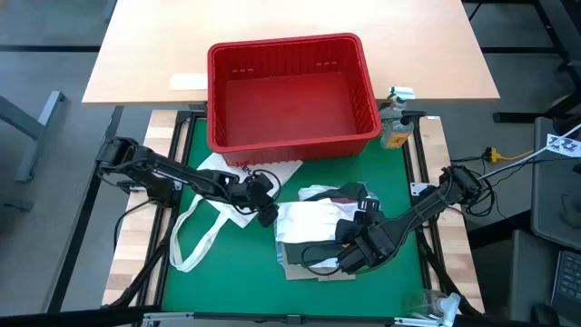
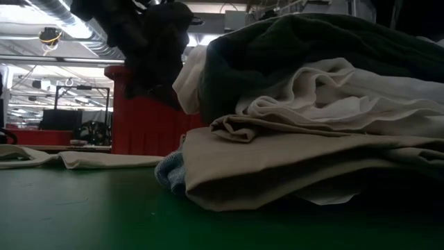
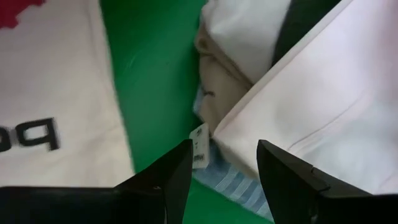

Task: Fold Laundry from Bin
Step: Fold the white underwear

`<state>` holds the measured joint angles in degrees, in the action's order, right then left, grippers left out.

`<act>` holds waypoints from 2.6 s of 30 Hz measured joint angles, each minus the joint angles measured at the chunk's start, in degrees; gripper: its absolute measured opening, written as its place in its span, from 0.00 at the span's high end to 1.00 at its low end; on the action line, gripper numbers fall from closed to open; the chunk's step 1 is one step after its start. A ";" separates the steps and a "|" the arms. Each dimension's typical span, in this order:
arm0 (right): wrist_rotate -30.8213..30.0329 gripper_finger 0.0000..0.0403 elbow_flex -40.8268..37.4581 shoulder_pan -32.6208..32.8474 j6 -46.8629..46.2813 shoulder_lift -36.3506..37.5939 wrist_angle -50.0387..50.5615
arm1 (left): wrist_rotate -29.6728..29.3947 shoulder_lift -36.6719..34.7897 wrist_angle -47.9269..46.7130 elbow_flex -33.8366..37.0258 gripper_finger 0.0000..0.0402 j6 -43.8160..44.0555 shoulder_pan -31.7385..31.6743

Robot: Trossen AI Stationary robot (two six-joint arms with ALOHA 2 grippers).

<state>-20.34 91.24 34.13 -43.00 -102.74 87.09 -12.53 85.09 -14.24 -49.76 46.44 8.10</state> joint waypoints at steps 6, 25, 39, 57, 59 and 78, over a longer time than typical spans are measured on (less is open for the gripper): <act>0.02 0.62 0.00 -0.02 0.02 -0.02 0.02 | 0.09 2.08 3.94 -0.02 0.57 0.23 0.00; 0.44 0.62 0.02 -0.02 0.04 -0.04 0.07 | 7.71 6.91 11.04 -0.02 0.57 1.96 -0.01; 0.48 0.62 0.02 -0.02 0.04 -0.07 0.04 | 16.86 3.79 6.64 -0.02 0.62 0.96 -4.81; 0.48 0.62 0.02 -0.02 0.02 -0.11 -0.12 | 12.95 -7.75 28.87 16.40 0.65 4.22 -4.00; 0.48 0.62 0.02 -0.02 0.02 -0.11 -0.11 | 11.73 -7.76 36.23 18.81 0.65 4.44 -4.11; 0.48 0.62 0.02 -0.02 0.02 -0.11 -0.15 | 2.73 -3.48 34.85 20.15 0.65 4.54 -1.16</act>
<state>-19.86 91.26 34.11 -42.98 -102.85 86.94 -9.80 81.61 20.61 -29.61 50.98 6.94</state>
